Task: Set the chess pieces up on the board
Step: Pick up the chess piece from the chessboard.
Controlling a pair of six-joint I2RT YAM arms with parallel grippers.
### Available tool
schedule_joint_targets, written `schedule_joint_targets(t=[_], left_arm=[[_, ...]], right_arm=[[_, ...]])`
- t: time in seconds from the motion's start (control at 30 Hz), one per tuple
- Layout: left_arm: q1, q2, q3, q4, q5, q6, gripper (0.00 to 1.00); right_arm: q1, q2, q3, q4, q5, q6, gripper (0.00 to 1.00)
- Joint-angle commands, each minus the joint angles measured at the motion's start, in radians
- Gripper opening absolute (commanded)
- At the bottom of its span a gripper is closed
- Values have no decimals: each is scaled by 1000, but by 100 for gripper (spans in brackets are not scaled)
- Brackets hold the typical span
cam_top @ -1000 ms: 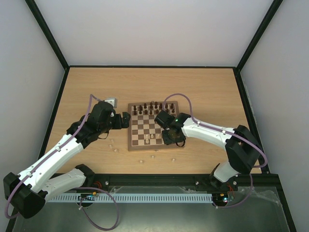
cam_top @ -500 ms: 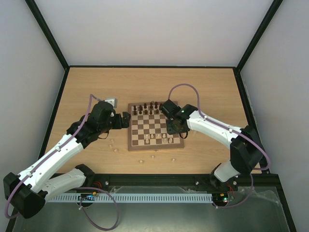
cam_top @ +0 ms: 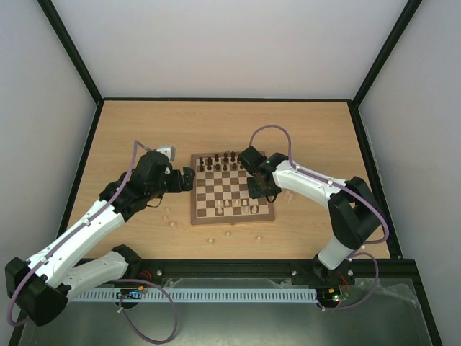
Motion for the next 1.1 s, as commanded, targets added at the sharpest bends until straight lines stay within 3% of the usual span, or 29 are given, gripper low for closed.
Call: schedule_joint_targets(t=[0.0,0.4,0.63,1.07], left_arm=[[8,-6,-10,14,8,9,99],[8,-3,-10,12,5,9,99],[10,3,-9,14,8,10,99],[9,16,-8,14,10,11,99]], right_arm=[[-21,24,27,-2,-13,-26,39],[-44,64,29,16,-29,-50,23],[-45,52,24,-1,-35,-44,6],[7,-104,-74,-63,-35,3,8]])
